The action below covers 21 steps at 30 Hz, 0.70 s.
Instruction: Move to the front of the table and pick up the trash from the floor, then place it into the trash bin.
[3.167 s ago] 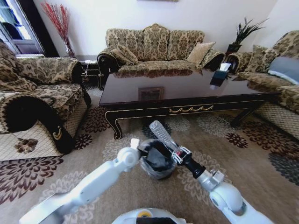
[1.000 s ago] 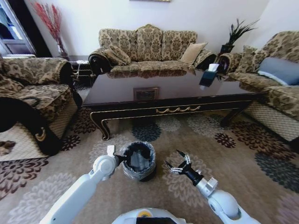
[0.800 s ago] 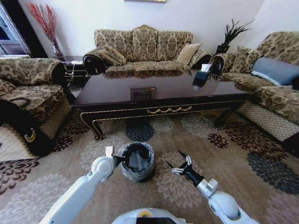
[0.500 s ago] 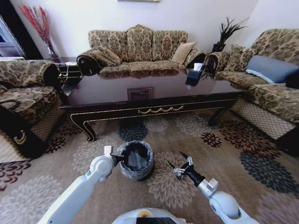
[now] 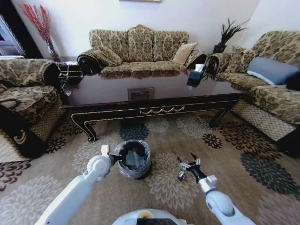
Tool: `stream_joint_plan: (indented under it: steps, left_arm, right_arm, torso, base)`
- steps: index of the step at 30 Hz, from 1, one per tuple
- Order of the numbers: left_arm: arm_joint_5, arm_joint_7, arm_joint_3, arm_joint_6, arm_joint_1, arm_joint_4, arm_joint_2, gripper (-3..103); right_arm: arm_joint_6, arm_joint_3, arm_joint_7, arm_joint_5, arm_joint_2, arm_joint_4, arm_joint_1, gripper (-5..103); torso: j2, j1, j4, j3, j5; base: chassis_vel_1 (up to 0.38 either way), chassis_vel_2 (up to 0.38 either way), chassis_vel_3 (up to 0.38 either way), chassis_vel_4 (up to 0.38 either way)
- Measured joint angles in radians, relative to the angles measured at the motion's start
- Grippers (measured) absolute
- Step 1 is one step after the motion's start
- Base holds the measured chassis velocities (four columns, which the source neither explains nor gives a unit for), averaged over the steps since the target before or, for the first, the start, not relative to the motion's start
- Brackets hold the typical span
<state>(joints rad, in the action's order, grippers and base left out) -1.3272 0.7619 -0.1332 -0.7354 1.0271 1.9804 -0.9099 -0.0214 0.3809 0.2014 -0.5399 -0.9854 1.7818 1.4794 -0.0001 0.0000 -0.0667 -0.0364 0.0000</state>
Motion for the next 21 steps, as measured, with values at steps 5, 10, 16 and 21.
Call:
stream_joint_plan:
  steps: [5,10,16,21]
  left_arm:
    - [-0.008,0.0,-0.032,0.0,0.024,0.018,0.013,0]
    - [-0.008,-0.003,-0.04,0.0,0.026,0.013,0.013,0]
    - [-0.006,-0.009,-0.035,0.0,0.025,-0.005,-0.002,0]
    - [-0.012,-0.01,-0.03,0.0,0.017,-0.002,0.0,0]
  right_arm:
    - [0.161,-0.07,0.141,-0.127,-0.013,-0.035,-0.07,100]
    - [0.266,-0.087,0.265,-0.277,-0.041,-0.054,-0.093,100]
    - [0.319,-0.1,0.338,-0.412,-0.074,-0.078,-0.126,100]
    - [0.322,-0.114,0.347,-0.431,-0.088,-0.11,-0.148,100]
  torso:
    - [0.0,0.0,0.0001,0.0,0.0]
    - [0.0,0.0,-0.0002,0.0,0.0]
    - [0.0,0.0,0.0,0.0,-0.0002]
    - [0.0,0.0,-0.0001,0.0,-0.0001]
  base:
    - [0.0,0.0,0.0,0.0]
    - [0.0,0.0,0.0,0.0]
    - [0.0,0.0,0.0,0.0]
    - [0.0,0.0,0.0,0.0]
